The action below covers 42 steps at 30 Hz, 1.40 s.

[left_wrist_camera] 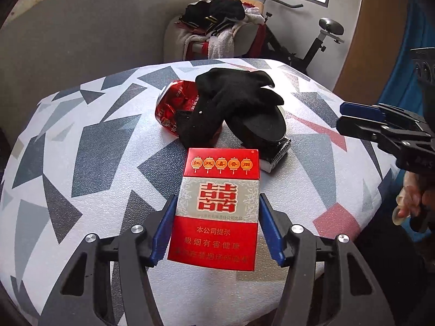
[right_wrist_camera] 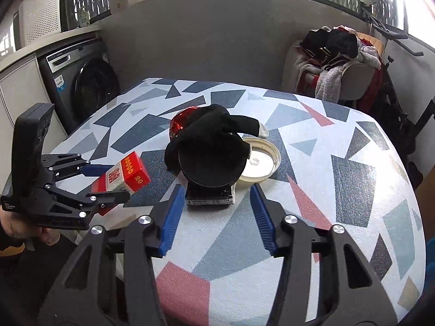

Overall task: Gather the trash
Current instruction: 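Grasp the black glove with the right gripper, then carry the cigarette box into the bin and open the left gripper while the right carries the glove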

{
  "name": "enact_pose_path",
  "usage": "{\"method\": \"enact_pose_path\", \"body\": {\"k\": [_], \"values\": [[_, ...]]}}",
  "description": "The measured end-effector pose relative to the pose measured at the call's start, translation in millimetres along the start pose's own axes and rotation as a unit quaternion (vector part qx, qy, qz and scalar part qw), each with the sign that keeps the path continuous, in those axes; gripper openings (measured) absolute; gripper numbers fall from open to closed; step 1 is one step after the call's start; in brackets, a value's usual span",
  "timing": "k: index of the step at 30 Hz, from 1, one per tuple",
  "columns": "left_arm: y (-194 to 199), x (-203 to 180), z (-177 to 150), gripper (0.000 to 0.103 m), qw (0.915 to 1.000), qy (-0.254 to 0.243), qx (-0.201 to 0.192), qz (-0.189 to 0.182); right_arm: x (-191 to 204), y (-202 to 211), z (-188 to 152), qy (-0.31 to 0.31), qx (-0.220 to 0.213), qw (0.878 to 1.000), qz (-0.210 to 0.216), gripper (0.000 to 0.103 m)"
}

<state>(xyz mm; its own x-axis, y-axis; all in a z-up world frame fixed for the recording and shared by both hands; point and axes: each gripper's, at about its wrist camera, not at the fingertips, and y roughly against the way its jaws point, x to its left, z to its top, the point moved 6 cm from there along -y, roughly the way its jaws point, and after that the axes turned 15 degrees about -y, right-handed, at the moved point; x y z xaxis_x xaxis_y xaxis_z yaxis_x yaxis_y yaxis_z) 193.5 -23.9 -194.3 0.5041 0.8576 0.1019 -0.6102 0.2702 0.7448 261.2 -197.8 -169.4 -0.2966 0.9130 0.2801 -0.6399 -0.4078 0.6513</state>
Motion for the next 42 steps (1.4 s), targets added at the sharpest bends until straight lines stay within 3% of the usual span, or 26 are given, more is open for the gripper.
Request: {"method": "enact_pose_path", "body": {"k": [2, 7, 11, 15, 17, 18, 31, 42], "values": [[9, 5, -2, 0.057, 0.9998, 0.013, -0.011, 0.001, 4, -16, 12, -0.002, 0.004, 1.000, 0.003, 0.036], [24, 20, -7, 0.057, 0.9980, 0.054, -0.033, 0.002, 29, -54, 31, -0.006, 0.021, 1.000, 0.010, 0.037], [32, 30, -14, 0.057, 0.9959, 0.079, -0.043, -0.001, 44, -84, 38, -0.019, 0.033, 0.999, -0.008, 0.044], [39, 35, -21, 0.057, 0.9946, 0.092, -0.048, 0.000, 47, -101, 39, -0.022, 0.037, 0.998, -0.036, 0.042], [42, 39, -24, 0.057, 0.9938, 0.098, -0.052, 0.006, 49, -101, 39, -0.012, 0.033, 0.999, -0.032, 0.015], [44, 41, -26, 0.057, 0.9931, 0.103, -0.055, 0.007, 51, -99, 39, -0.005, 0.030, 0.999, -0.036, 0.011], [70, 38, -22, 0.057, 0.9914, 0.106, -0.076, 0.009, 60, 5, 84, -0.007, -0.076, 0.996, 0.041, 0.011], [106, -2, -34, 0.057, 0.9941, 0.077, -0.075, -0.013, 53, 83, 16, 0.029, -0.055, 0.995, 0.079, 0.011]]}}
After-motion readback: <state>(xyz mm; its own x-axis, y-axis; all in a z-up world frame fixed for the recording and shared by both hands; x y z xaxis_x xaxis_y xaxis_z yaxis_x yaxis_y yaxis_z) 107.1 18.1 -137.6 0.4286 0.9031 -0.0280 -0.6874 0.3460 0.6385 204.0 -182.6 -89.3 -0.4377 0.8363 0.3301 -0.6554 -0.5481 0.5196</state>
